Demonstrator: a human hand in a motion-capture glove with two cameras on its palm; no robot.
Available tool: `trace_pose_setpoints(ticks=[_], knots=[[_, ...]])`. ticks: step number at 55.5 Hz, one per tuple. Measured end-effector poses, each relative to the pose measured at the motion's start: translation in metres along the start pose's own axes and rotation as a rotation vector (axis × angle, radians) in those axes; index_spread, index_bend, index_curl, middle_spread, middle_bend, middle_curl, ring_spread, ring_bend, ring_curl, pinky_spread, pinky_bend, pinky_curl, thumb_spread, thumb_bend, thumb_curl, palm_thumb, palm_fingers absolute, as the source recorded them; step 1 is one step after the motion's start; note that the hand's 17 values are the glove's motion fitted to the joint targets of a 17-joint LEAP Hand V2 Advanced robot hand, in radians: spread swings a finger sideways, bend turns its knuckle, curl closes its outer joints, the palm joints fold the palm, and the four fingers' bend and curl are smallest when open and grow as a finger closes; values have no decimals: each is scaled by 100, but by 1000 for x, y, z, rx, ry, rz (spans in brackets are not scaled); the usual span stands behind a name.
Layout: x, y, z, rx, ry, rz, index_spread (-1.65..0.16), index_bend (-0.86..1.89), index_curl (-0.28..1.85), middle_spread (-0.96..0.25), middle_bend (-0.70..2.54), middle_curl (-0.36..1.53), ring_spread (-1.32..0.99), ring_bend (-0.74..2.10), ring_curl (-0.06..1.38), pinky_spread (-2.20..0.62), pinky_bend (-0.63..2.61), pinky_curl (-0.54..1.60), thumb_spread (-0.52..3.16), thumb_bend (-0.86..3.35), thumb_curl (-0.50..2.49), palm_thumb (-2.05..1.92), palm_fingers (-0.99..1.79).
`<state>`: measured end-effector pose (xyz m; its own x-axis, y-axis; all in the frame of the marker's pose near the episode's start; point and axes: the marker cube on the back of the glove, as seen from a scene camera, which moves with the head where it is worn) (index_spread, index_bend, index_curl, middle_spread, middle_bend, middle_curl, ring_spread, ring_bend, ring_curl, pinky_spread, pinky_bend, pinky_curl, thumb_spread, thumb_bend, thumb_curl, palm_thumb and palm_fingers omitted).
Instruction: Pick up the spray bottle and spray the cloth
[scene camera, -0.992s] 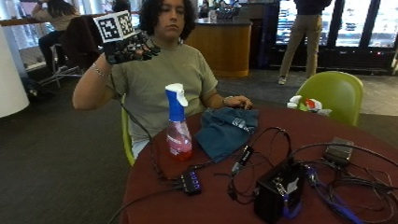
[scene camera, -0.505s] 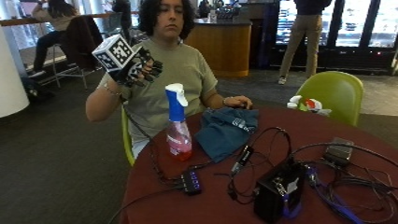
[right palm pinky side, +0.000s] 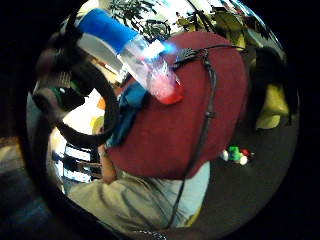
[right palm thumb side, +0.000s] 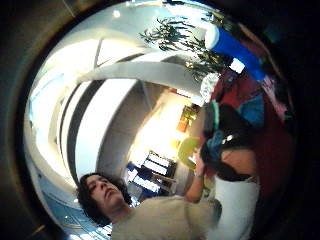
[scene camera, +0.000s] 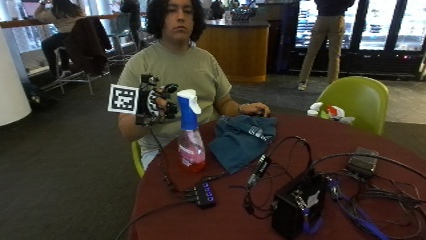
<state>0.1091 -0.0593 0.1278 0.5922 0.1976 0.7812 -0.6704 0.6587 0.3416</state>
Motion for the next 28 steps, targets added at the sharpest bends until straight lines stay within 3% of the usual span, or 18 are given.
trace_pose_setpoints(ticks=[8,13,15,17,21,25,28], knots=[[15,-37,13,231,-79,-4,-25,3,9,2,32,36,-10,75,41,-10,70,39,126,2,42,86,99],[26,-25,13,65,-134,-54,-23,11,14,-3,40,42,-12,71,43,-21,73,42,129,1,43,87,120],[29,-29,16,117,-163,-54,-23,24,19,-6,46,45,-14,75,46,-21,75,44,132,2,43,88,138],[32,-41,21,236,-190,-41,-24,30,22,-8,49,47,-16,76,47,-21,78,46,134,2,44,88,142],[39,-42,24,200,-210,-51,-24,43,28,-12,57,52,-17,82,50,-21,83,50,140,4,46,91,141],[40,-71,34,371,-222,18,-24,60,36,-14,65,57,-19,87,54,-20,86,53,143,7,49,95,141],[41,-77,38,376,-229,32,-24,67,40,-15,70,61,-19,92,56,-19,89,55,145,9,51,97,138]])
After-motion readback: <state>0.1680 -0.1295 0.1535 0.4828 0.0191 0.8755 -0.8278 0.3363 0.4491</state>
